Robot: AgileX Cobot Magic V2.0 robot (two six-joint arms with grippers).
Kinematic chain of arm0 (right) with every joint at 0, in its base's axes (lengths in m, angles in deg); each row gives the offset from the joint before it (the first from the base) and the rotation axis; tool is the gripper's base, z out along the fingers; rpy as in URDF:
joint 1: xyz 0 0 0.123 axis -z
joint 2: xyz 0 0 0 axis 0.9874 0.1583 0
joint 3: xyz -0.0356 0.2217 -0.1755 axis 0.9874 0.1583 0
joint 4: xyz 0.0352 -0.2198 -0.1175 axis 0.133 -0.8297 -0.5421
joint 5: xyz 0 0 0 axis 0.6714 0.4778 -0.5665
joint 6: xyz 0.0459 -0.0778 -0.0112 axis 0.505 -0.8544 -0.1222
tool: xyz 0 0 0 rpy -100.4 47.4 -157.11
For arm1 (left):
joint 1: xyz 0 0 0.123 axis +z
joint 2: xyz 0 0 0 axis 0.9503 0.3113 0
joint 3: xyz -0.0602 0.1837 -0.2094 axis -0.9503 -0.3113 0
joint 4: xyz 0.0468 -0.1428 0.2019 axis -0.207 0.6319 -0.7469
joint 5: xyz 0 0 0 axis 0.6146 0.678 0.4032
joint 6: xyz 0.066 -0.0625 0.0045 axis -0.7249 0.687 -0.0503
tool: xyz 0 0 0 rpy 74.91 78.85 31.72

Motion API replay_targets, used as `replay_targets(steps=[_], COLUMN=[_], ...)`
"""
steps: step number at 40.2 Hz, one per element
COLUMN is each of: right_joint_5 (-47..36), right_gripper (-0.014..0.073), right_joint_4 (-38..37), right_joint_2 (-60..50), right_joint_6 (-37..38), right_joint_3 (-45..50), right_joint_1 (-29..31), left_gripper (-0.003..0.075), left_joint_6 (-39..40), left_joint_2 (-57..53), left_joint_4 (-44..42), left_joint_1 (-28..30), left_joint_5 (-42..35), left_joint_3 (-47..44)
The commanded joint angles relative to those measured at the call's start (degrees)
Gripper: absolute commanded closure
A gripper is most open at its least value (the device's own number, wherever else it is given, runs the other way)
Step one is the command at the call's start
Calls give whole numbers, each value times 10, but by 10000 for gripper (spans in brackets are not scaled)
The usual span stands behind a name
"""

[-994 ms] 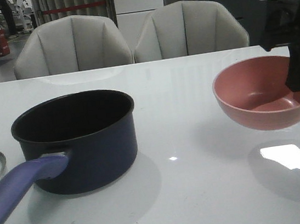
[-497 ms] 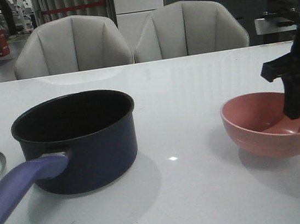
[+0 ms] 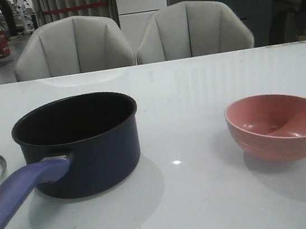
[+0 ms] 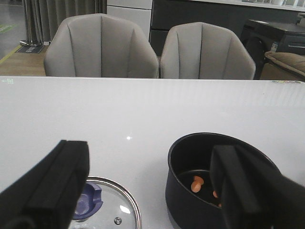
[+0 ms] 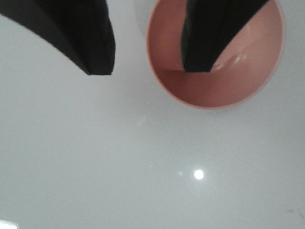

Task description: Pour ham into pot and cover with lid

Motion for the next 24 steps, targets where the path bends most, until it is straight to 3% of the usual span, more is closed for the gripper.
replay_targets(steps=[1, 13, 24], right_joint_5=[-85, -200, -332], right_gripper=[158, 158, 158], right_joint_4=[17, 17, 17], right_joint_2=[-76, -223, -424], right_joint_6=[-8, -8, -8], right_joint_3=[32, 155, 283], right_joint_1=[-15, -98, -114], left_gripper=[146, 146, 146], left_joint_6=[1, 1, 1], left_joint_2=[3, 3, 3], left_joint_4=[6, 6, 6], left_joint_1=[-5, -5, -5], left_joint_5=[-46, -46, -41], left_joint_3=[17, 17, 17])
